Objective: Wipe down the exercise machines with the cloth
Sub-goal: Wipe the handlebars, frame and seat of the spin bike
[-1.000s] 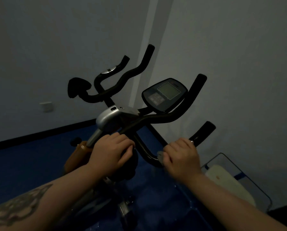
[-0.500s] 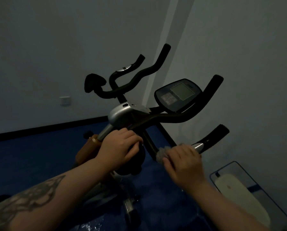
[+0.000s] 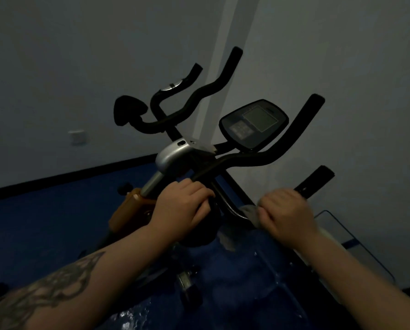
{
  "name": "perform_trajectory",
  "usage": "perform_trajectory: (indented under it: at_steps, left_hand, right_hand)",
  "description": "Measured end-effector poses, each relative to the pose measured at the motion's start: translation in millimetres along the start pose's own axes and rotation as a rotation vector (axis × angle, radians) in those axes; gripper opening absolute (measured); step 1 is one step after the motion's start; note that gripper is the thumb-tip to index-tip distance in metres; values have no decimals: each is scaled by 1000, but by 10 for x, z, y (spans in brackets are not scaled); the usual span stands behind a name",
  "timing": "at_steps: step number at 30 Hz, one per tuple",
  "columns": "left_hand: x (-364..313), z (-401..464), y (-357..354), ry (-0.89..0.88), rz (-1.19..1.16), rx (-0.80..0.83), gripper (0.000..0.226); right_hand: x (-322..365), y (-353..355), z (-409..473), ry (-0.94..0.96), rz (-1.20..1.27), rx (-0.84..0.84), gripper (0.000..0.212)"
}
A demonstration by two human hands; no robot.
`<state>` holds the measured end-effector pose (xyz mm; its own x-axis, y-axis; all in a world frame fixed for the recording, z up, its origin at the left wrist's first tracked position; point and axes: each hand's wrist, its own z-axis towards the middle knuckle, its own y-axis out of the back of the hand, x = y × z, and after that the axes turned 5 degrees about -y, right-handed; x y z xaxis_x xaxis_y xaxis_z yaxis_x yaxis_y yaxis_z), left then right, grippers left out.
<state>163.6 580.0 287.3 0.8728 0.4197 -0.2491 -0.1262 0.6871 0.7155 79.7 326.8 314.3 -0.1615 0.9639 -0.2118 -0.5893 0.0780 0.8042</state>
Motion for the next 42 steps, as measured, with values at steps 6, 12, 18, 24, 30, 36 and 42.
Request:
perform_trajectory:
  at_steps: [6,12,18,24,30,36,42]
  left_hand:
    - [29,9,-17,-17,5,-23,26]
    - [43,-3,-28,-21,-13,-12,26]
    - [42,3,-17,-35,-6,-29,27]
    - [31,0,-20,-44,23,-41,28]
    - [17,-15,-15,-28,7,-22,27]
    - [-18,-13,2,8,6,-15,28]
    - [-11,-17,-5,25,9,9,28]
  right_hand:
    - [2,97,-46,-319,64,-45,25]
    - [347,-74,-87,-99,-47,-31,29]
    - [2,102,-121,-307,-4,-19,25]
    - [605,-161,-187,-258,-19,-95,22]
    - [-8,79,-149,-332,-30,-78,28]
    - [548,-159,-163,-275,36,-96,26]
    - [-291,51,-66,-247,45,-135,32]
